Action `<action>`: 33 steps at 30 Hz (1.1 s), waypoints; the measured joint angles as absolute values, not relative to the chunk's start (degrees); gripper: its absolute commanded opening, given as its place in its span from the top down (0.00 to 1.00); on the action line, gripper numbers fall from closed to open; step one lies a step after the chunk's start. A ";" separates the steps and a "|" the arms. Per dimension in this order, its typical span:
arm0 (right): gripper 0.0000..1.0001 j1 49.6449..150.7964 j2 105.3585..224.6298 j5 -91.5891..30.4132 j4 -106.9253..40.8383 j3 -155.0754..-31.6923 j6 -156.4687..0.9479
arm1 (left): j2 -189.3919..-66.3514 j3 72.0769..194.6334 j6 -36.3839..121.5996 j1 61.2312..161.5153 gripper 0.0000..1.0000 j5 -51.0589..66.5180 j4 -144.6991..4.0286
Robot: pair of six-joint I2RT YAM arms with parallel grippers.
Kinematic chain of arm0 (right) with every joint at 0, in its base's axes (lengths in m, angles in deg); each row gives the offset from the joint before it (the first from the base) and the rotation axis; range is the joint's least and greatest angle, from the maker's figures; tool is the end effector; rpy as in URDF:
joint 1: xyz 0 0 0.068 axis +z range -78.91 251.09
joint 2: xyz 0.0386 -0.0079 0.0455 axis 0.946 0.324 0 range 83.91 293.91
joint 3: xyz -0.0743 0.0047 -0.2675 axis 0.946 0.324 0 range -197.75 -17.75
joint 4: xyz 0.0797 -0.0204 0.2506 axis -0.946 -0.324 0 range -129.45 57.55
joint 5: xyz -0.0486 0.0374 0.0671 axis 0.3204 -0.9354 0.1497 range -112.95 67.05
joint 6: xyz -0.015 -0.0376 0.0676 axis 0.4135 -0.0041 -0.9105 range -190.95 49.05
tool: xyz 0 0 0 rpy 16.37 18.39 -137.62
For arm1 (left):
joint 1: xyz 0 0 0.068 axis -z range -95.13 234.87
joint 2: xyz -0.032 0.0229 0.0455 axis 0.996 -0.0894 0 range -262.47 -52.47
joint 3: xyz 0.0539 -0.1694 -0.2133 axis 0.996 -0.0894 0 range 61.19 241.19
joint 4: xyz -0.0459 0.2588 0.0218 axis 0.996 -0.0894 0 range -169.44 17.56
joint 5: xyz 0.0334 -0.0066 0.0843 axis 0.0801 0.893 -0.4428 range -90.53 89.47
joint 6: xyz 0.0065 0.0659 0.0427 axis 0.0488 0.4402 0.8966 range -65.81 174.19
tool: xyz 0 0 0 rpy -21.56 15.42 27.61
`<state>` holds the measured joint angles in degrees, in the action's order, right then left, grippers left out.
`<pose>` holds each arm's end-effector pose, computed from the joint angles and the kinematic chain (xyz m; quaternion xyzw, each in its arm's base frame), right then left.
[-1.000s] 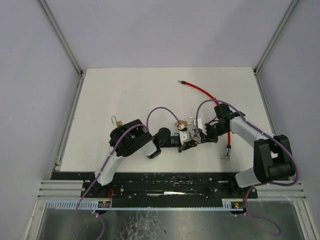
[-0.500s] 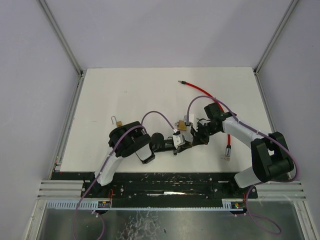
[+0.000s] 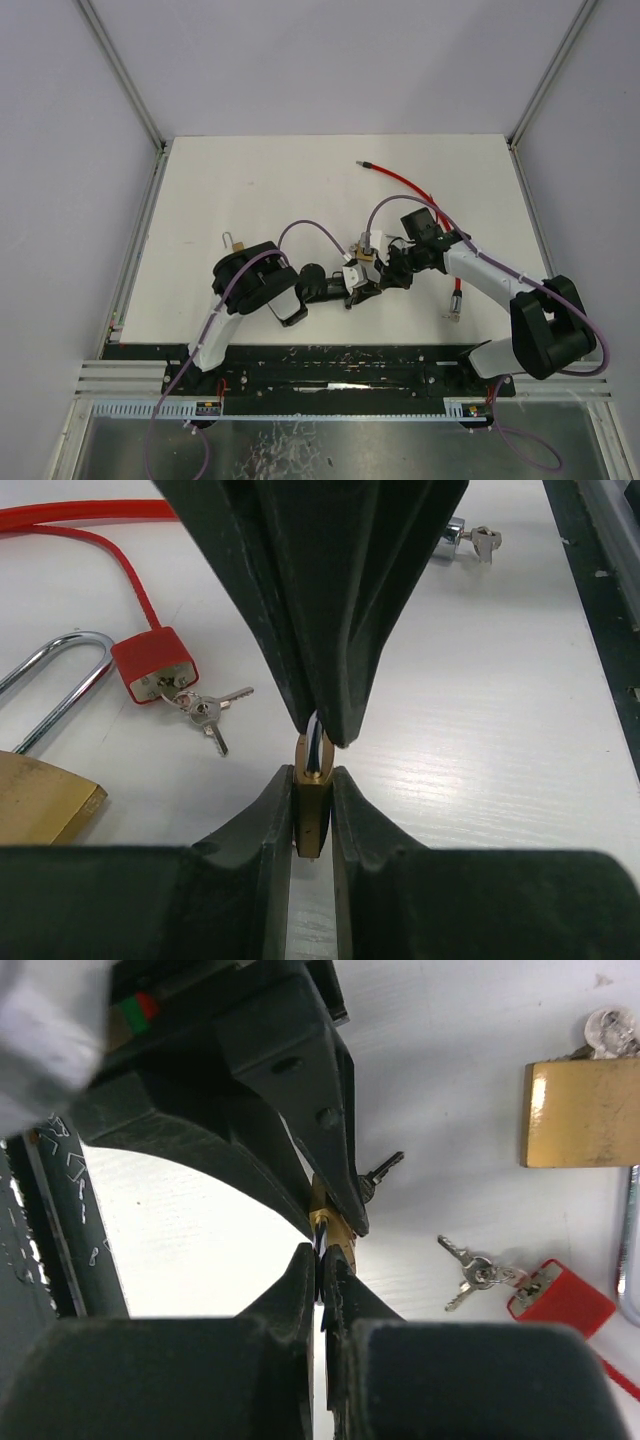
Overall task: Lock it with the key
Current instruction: Lock the lock.
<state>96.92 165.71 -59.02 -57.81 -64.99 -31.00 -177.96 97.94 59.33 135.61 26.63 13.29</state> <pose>0.2382 0.1596 0.1775 -0.5660 0.7275 0.2664 0.2816 0.2139 -0.3102 0.0795 0.4732 0.5473 -0.4162 0.5508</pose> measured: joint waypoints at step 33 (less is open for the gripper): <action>1.00 96.31 163.57 -66.26 -60.15 -63.68 -15.13 | -174.68 97.15 59.60 136.25 1.00 29.12 7.92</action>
